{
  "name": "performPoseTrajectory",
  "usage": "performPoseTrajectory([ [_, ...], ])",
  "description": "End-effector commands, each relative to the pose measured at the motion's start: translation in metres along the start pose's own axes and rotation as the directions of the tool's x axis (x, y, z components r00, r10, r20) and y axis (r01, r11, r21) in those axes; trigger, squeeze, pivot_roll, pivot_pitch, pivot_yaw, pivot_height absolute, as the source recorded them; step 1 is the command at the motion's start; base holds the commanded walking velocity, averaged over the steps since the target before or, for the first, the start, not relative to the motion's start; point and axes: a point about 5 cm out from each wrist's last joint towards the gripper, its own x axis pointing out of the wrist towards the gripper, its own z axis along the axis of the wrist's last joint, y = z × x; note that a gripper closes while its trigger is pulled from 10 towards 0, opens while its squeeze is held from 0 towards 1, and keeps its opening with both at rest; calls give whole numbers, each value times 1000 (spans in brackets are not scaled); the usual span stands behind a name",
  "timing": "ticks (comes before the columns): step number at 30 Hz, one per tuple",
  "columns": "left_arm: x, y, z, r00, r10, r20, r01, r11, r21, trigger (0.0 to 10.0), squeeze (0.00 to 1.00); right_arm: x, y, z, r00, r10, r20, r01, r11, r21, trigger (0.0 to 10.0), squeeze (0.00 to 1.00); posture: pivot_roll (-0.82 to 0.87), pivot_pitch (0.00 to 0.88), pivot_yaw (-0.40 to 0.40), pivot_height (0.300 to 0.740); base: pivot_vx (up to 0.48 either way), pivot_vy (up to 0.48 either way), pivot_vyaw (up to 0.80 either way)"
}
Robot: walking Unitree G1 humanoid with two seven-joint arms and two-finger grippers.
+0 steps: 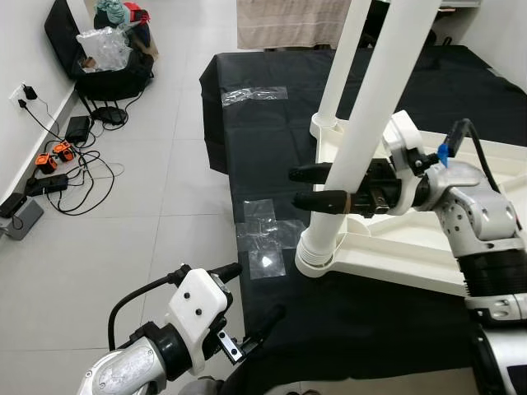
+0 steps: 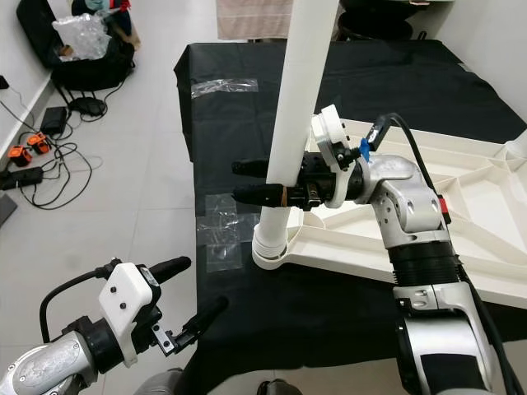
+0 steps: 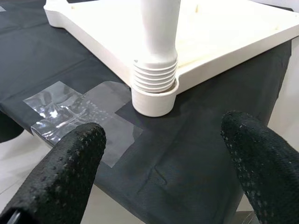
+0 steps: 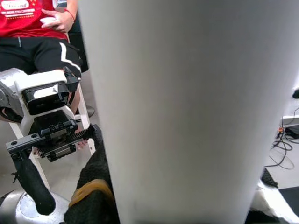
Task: Building children table
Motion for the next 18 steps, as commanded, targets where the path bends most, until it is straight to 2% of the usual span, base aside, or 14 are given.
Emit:
performPoseTrajectory([
  [1, -1, -1, -1, 1000, -9, -5, 9, 1000, -3, 10000, 0, -4, 3, -10, 999, -16, -46, 17, 1000, 22, 10000, 0, 86, 167, -46, 740, 0, 0, 0],
  [7, -1, 1, -1, 1000, -5, -5, 5, 1000, 5, 10000, 0, -11, 9, -15, 998, -38, -52, 40, 998, 49, 10000, 0, 87, 166, -44, 740, 0, 0, 0],
  [13, 0, 3, 0, 1000, -3, -4, 3, 1000, 9, 10000, 0, -11, 11, -19, 997, -44, -66, 48, 997, 54, 10000, 0, 85, 164, -45, 740, 0, 0, 0],
  [18, 1, 5, 1, 1000, 11, 5, -11, 1000, 17, 10000, 0, -4, 7, -29, 984, -155, -86, 159, 986, 49, 10000, 0, 86, 161, -46, 740, 0, 0, 0],
])
